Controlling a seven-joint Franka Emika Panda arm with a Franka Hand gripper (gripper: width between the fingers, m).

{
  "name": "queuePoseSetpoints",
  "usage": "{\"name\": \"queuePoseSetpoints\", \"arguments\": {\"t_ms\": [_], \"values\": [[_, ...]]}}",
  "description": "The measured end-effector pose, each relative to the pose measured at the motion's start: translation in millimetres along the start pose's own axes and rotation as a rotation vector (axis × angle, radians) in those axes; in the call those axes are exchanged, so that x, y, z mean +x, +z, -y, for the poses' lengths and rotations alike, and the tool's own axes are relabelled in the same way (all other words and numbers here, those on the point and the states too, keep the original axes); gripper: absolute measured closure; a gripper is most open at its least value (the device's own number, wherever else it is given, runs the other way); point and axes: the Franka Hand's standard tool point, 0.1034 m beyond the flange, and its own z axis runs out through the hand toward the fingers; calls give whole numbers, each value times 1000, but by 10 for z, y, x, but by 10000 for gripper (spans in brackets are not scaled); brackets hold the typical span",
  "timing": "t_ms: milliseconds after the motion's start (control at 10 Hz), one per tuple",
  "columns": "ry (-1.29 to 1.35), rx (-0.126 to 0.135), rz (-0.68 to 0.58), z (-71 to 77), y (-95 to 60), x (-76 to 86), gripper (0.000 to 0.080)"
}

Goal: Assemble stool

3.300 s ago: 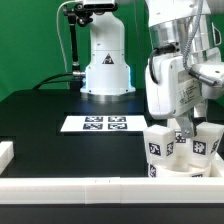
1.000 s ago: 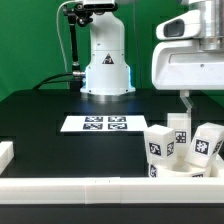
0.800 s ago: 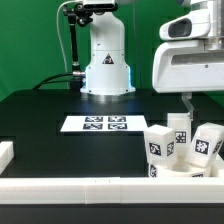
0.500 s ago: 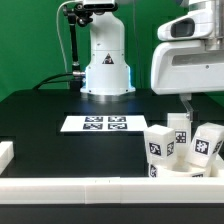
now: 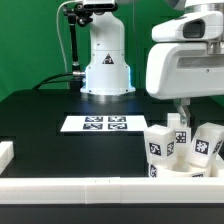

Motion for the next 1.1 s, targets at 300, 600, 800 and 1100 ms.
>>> {"name": "queuePoseSetpoints", "arguments": {"t_ms": [300,600,800,1100], "values": [[-151,-25,16,-55,54,-53,151],[-145,-20,26,16,77,-31,165],[-143,-19,32,3,87,-23,347],[-89,-20,32,-4,88,-25,461]]}}
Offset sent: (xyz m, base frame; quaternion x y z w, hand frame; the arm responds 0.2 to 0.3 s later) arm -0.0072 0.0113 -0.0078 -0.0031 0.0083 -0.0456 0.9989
